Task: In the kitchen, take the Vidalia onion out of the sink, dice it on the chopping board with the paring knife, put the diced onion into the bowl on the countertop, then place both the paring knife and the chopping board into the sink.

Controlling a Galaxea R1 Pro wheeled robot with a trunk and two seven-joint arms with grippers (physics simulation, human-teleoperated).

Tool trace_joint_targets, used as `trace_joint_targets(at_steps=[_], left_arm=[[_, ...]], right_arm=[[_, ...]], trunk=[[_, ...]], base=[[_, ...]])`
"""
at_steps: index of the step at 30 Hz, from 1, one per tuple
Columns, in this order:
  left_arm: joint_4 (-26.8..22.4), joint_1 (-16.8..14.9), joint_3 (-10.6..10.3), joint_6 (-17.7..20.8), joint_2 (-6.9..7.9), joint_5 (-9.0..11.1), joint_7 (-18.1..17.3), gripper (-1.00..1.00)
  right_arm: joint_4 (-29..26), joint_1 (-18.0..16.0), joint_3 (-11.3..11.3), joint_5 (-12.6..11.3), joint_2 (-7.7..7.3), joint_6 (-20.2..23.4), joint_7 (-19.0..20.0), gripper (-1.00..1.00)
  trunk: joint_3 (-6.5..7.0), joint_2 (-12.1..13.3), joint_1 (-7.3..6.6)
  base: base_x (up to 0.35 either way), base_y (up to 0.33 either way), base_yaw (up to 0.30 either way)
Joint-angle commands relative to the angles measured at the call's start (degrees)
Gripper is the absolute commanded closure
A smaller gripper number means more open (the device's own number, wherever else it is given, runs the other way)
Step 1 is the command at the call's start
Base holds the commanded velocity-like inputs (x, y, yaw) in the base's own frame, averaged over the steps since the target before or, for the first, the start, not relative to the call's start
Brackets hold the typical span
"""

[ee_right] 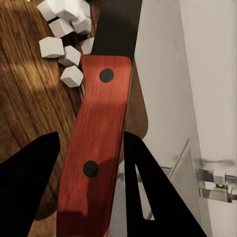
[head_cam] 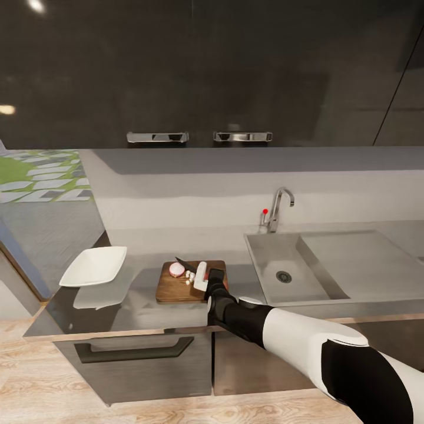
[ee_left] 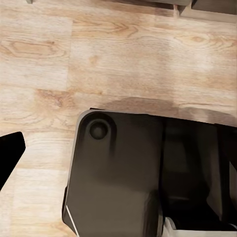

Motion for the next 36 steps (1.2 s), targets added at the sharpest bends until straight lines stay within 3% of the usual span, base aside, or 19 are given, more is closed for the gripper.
trace_joint_targets(at_steps=[1,36], left_arm=[[-0.08,0.02,0.2,0.02,-0.07,0.51,-0.51,-1.0],[-0.08,0.02,0.2,0.02,-0.07,0.51,-0.5,-1.0]], right_arm=[[-0.07,-0.13,0.45,-0.59,0.01,0.25,-0.48,1.0],[-0.07,-0.13,1.42,-0.59,0.1,0.25,-0.54,1.0]], trunk=[[-0.12,-0.13,0.04],[-0.12,-0.13,0.04]], base=[[0.0,0.0,0.0],[0.005,0.002,0.0]])
